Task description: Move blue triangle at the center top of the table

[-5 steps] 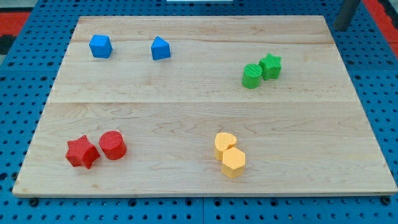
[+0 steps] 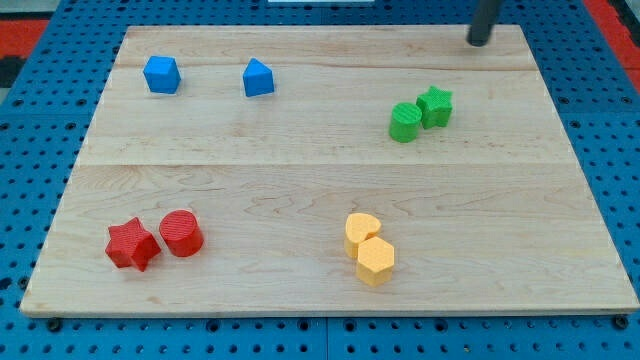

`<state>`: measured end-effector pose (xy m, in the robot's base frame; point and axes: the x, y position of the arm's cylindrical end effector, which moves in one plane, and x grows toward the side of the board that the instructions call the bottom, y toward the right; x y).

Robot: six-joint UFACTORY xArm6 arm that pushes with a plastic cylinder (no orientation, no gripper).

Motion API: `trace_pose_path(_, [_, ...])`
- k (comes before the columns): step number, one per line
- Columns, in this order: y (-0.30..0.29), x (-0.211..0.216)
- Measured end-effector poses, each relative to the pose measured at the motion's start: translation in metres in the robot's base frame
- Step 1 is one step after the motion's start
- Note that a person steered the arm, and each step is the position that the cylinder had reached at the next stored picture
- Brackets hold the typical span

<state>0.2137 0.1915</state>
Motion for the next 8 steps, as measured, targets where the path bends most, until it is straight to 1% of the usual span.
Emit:
trace_pose_path(1, [-0.057,-0.012])
trace_pose_path(2, [-0.141,-0.015])
trace_pose_path(3, [-0.2,-0.011])
trace_pose_path(4, [-0.234,0.008])
trace_pose_path(5, [-0.259,0.017])
trace_pose_path(7, [-0.269,0.021])
trace_pose_path(8, [-0.318,0.043])
